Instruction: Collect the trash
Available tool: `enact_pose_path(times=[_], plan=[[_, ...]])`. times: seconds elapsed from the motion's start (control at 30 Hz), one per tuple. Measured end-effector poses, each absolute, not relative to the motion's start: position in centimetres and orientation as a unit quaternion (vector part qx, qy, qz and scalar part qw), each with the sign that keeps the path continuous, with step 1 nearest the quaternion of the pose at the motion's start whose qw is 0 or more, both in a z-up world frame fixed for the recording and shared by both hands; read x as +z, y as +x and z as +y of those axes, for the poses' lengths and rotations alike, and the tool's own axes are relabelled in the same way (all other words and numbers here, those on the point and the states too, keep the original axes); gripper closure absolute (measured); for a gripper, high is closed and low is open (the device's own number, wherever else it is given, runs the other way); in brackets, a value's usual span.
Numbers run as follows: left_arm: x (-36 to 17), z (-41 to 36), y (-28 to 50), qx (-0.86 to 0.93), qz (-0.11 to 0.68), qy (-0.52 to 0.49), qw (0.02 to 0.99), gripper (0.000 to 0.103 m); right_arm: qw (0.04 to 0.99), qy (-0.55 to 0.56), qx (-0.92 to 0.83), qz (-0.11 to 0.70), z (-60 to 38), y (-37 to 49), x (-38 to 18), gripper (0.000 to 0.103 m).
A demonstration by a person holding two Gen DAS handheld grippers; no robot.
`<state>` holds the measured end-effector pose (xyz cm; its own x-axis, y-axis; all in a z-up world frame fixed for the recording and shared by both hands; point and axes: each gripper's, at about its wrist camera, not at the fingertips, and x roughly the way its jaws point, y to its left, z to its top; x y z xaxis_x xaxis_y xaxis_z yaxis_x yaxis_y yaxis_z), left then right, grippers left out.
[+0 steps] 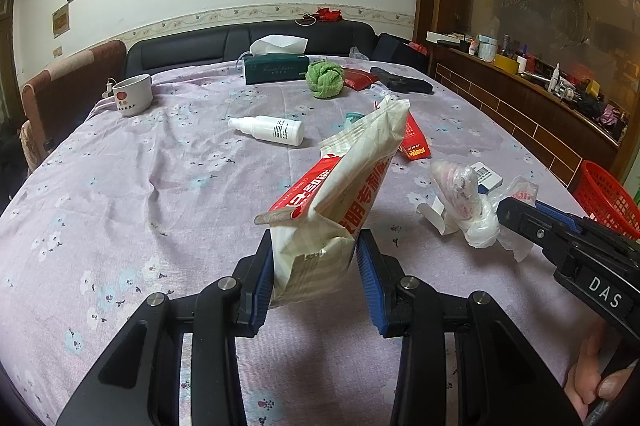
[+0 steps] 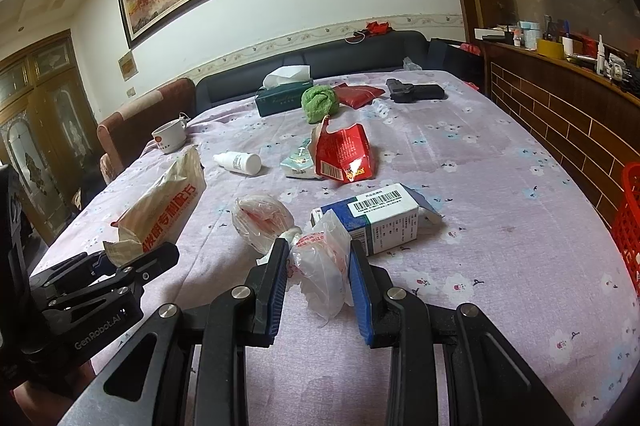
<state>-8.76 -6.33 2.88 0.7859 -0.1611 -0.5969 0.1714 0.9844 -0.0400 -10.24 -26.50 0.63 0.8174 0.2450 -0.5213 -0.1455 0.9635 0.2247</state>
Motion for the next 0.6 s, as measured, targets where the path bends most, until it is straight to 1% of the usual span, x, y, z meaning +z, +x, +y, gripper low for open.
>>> enact_pose_path(times=[0.6], plan=[[2.64,-6.11,-8.32,-0.079,0.323,0.006,0.943,0.065,0.952,0.086,0.093,0.279,-26.49,-10.85,0.99,0.071]])
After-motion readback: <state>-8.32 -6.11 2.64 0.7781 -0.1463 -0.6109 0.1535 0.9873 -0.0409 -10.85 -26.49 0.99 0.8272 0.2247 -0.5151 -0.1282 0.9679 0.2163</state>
